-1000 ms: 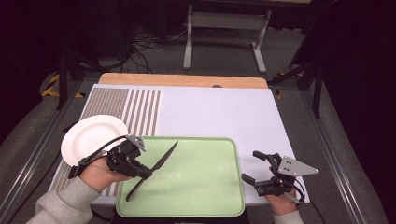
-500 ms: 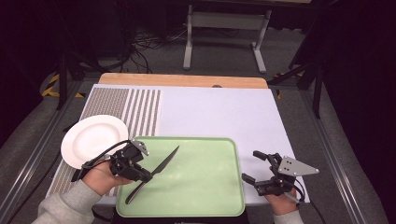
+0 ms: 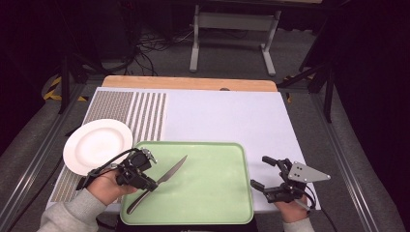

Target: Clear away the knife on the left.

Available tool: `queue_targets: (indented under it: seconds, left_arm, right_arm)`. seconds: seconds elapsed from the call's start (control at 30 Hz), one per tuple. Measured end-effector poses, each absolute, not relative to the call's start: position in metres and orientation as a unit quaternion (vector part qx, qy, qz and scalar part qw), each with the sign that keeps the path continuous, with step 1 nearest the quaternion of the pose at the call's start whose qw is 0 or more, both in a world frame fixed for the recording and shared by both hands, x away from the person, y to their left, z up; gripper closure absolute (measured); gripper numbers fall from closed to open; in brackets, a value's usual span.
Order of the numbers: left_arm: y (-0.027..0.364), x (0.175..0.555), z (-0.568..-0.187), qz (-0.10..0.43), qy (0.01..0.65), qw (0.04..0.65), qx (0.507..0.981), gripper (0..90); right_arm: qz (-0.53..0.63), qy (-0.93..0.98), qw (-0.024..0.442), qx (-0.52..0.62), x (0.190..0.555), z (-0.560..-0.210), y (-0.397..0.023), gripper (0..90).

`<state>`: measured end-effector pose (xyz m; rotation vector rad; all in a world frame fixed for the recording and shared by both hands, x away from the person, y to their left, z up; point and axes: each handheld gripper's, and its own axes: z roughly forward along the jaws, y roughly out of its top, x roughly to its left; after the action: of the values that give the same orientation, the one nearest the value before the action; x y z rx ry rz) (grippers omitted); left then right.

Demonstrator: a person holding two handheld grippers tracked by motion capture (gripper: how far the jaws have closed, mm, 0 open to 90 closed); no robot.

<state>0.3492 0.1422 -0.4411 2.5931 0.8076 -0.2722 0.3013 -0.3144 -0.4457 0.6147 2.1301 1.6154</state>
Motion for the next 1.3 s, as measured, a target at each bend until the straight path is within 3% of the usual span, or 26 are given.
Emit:
queue_targets:
  seconds: [0.4,1.3]
  left_arm:
    - [0.141,0.351,-0.453,-0.117,0.315,0.19,0.922,79.4]
    - [0.14,0.351,-0.459,-0.101,0.319,0.18,0.925,76.2]
  right_arm:
    - [0.578,0.761,0.198,0.218,0.301,-0.445,-0.314,10.0]
    - [0.58,0.76,0.196,0.218,0.301,-0.445,-0.315,10.0]
